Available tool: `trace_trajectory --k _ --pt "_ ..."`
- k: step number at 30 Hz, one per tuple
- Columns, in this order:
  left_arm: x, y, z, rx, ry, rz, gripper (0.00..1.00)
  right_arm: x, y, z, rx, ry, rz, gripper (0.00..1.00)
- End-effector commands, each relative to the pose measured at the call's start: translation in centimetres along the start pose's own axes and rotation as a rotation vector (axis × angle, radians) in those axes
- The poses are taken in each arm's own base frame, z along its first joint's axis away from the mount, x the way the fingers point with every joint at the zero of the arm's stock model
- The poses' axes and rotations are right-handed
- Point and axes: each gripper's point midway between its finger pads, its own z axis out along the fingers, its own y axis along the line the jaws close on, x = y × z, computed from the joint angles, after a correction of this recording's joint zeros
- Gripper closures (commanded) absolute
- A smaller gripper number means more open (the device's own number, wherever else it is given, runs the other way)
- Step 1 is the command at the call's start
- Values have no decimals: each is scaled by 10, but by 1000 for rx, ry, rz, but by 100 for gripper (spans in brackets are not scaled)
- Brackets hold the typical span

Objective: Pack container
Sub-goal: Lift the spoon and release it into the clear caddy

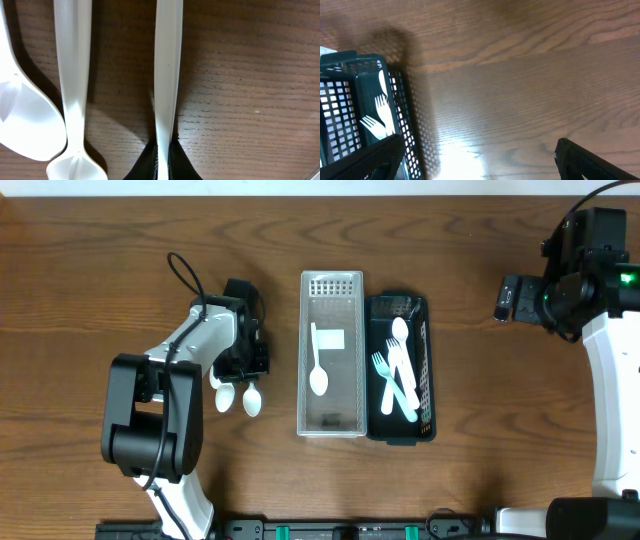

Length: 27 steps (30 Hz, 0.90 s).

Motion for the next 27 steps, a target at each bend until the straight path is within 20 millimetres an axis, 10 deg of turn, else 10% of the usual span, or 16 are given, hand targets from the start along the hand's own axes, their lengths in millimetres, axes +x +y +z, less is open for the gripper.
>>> trace_trajectory --k 1,8,14,21,27 --pt "7 2 15 -6 49 -2 94 2 -2 4 1 14 -5 1" --pt "-3 0 0 -4 9 32 94 2 -2 4 1 15 -5 1" --pt "-16 -15 -66 21 -100 58 94 2 -2 4 1 14 -5 1" --pt "-9 -84 -156 93 -327 246 94 2 -2 4 1 14 -5 1" --pt "13 -152 -158 119 -390 433 94 2 -2 4 1 14 -5 1"
